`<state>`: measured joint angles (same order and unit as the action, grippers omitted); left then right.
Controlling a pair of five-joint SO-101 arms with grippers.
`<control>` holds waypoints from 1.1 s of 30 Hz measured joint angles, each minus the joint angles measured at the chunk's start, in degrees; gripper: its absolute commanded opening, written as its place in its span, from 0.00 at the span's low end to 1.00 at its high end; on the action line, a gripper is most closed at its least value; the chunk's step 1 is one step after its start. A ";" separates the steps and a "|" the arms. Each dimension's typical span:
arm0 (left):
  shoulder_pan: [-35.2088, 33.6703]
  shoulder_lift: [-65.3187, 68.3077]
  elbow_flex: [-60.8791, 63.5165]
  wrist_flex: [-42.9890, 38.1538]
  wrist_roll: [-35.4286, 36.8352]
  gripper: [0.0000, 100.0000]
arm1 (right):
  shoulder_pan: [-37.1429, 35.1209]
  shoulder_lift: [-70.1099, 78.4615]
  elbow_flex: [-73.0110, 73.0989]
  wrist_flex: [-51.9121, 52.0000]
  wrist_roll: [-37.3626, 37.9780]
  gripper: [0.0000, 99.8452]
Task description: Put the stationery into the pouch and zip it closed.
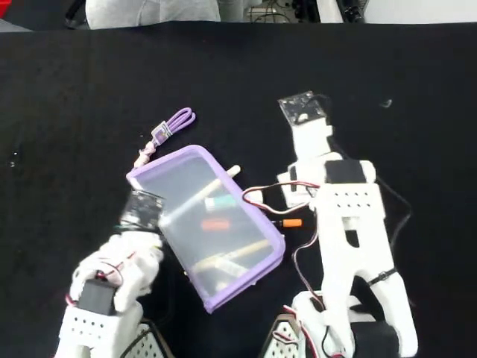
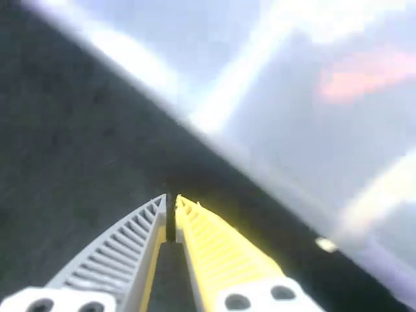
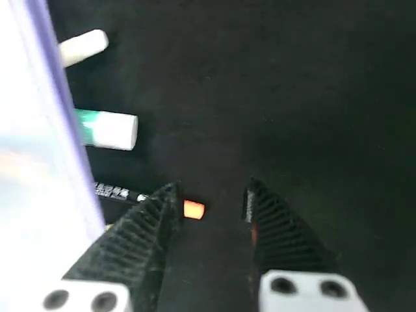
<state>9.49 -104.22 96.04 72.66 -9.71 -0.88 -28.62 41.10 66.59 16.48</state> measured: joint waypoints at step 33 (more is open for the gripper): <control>-19.87 0.00 0.00 -35.52 -20.57 0.03 | 4.57 0.00 0.62 -0.62 -4.13 0.16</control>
<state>-10.37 -104.22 96.04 37.14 -30.29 3.69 -28.62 41.71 65.98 12.35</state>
